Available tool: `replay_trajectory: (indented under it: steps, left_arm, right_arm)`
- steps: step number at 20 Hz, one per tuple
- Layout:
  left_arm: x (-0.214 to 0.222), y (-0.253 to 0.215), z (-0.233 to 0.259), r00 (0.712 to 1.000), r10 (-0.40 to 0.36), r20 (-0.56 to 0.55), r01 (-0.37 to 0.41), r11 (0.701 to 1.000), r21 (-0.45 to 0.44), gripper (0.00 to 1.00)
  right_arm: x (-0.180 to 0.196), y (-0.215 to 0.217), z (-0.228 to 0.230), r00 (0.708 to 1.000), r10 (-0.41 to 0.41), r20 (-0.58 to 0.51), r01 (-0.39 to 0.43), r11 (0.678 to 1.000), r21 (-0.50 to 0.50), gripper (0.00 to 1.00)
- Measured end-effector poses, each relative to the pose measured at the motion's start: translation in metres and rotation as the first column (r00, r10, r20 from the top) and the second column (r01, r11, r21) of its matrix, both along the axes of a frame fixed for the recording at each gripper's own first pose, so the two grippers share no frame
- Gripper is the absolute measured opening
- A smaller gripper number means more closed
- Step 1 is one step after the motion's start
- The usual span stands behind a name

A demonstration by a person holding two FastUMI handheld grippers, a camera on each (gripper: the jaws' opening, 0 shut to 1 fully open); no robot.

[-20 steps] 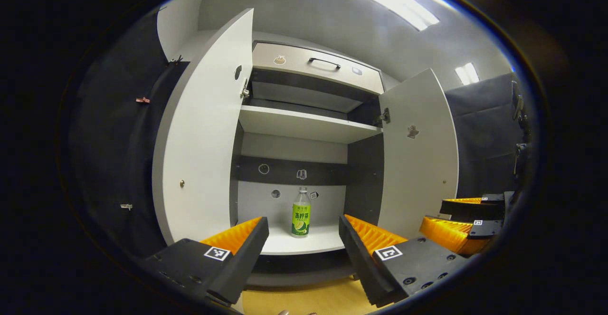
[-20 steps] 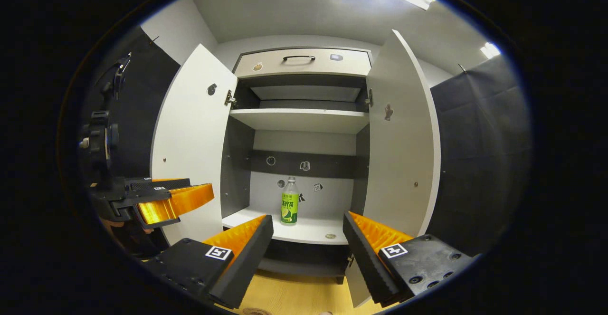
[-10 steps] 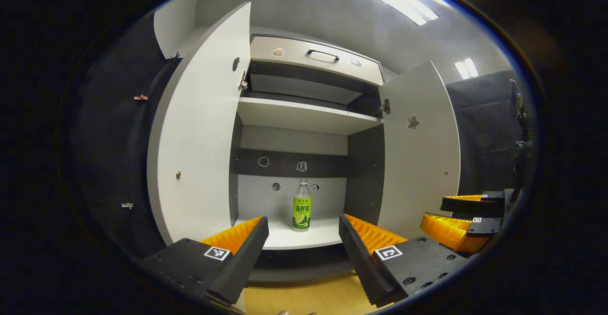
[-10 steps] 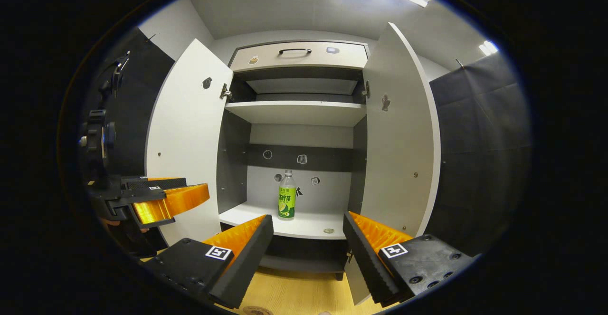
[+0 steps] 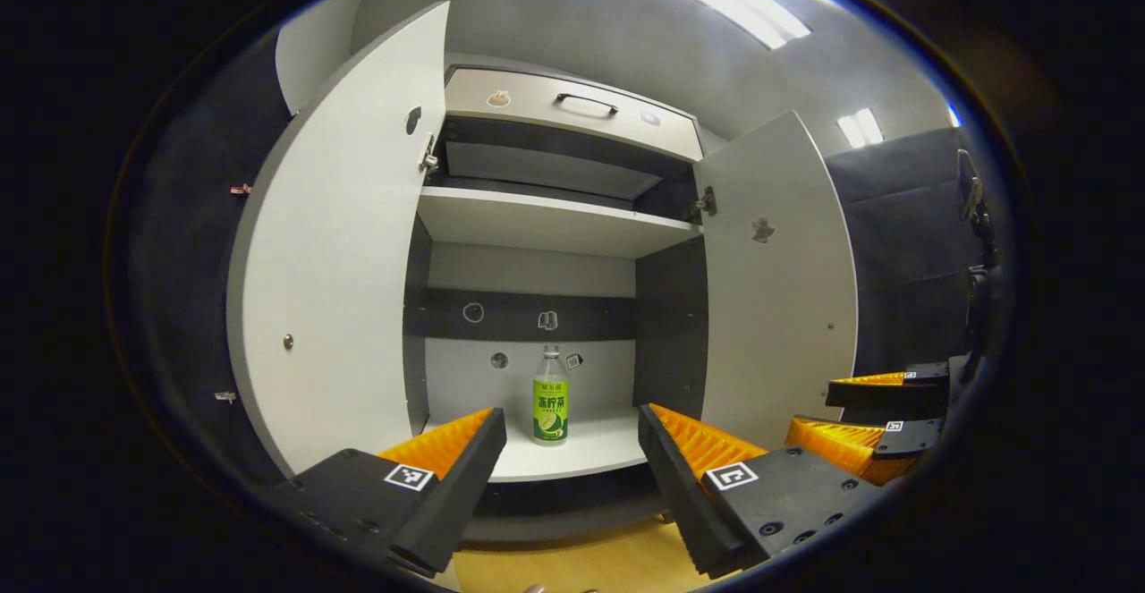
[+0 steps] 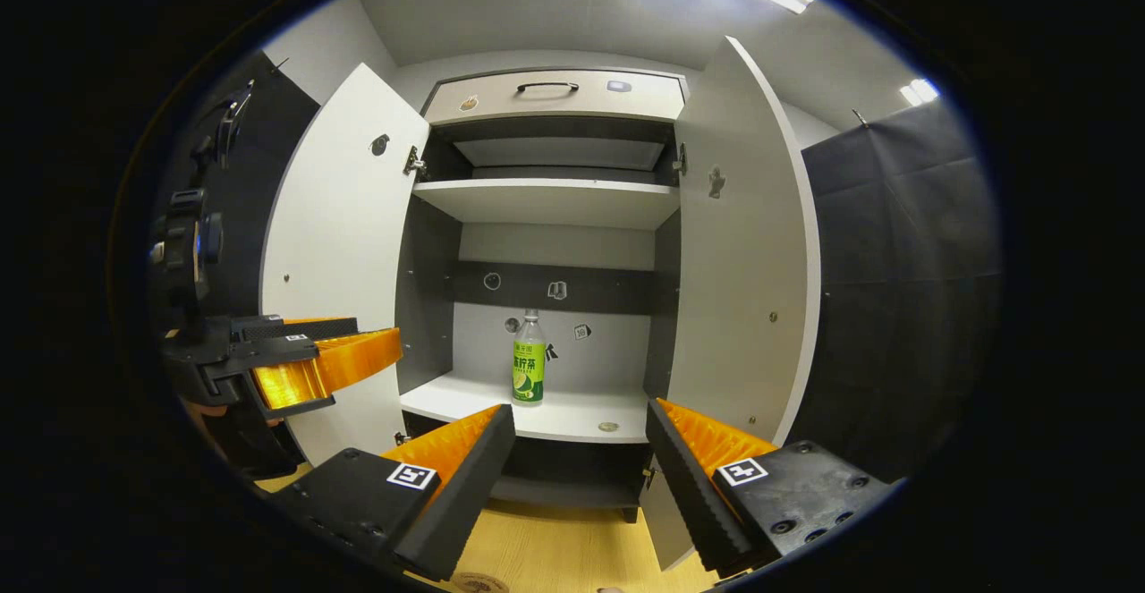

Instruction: Grasp the bottle in the cabinet with the left hand and place it on the coaster, then close the right door with the right hand and the left door with the left hand.

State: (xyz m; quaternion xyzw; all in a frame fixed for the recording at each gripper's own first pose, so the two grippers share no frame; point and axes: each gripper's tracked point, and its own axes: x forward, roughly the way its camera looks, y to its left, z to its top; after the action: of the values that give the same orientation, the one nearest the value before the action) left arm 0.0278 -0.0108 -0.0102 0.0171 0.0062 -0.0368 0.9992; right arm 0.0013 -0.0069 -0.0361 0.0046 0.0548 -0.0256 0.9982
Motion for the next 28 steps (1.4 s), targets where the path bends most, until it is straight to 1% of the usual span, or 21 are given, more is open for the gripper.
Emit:
replay_trajectory:
  steps: [3, 5, 9, 13, 17, 20, 21, 24, 26, 27, 28]
  left_arm:
    - [0.021, -0.008, -0.008, 1.000, -0.015, -0.013, 0.015, 1.000, 0.001, 0.95]
    - [0.041, -0.007, -0.009, 1.000, -0.002, 0.001, 0.002, 1.000, 0.007, 0.94]
    - [0.089, 0.000, -0.013, 0.999, 0.050, 0.017, -0.050, 0.999, 0.021, 0.95]
    - [0.136, -0.003, -0.019, 0.998, 0.050, 0.036, -0.052, 0.998, 0.043, 0.95]
    - [0.182, -0.005, -0.034, 0.999, 0.040, 0.033, -0.042, 0.998, 0.044, 0.94]
    - [0.214, 0.000, -0.048, 0.998, 0.047, 0.049, -0.050, 0.996, 0.071, 0.95]
    - [0.225, 0.002, -0.051, 0.997, 0.051, 0.058, -0.055, 0.995, 0.080, 0.95]
    - [0.258, 0.003, -0.061, 0.996, 0.027, 0.081, -0.036, 0.994, 0.108, 0.95]
    - [0.276, 0.003, -0.076, 0.998, 0.024, 0.059, -0.031, 0.992, 0.119, 0.95]
    - [0.283, 0.007, -0.081, 0.998, 0.035, 0.054, -0.041, 0.992, 0.116, 0.95]
    - [0.290, 0.009, -0.089, 0.998, 0.038, 0.043, -0.042, 0.993, 0.107, 0.91]
  right_arm:
    - [0.002, -0.002, 0.000, 1.000, 0.018, 0.008, -0.018, 1.000, -0.005, 0.98]
    - [0.009, -0.003, -0.002, 0.999, 0.043, 0.015, -0.043, 0.999, 0.000, 0.98]
    - [0.032, -0.012, -0.012, 0.995, 0.095, 0.014, -0.095, 0.995, 0.017, 0.98]
    - [0.059, -0.021, -0.028, 0.991, 0.135, 0.001, -0.135, 0.990, 0.044, 0.98]
    - [0.074, -0.003, -0.040, 0.970, 0.243, -0.012, -0.242, 0.969, 0.039, 0.98]
    - [0.081, 0.013, -0.042, 0.950, 0.311, 0.001, -0.311, 0.950, 0.031, 0.98]
    - [0.083, 0.016, -0.045, 0.946, 0.324, -0.002, -0.324, 0.946, 0.033, 0.98]
    - [0.094, 0.019, -0.050, 0.939, 0.345, -0.005, -0.345, 0.938, 0.033, 0.98]
    - [0.100, 0.019, -0.054, 0.936, 0.352, -0.009, -0.351, 0.936, 0.033, 0.98]
    - [0.104, 0.020, -0.054, 0.934, 0.357, -0.004, -0.356, 0.934, 0.033, 0.98]
    - [0.107, 0.020, -0.054, 0.934, 0.357, -0.002, -0.357, 0.933, 0.033, 0.98]
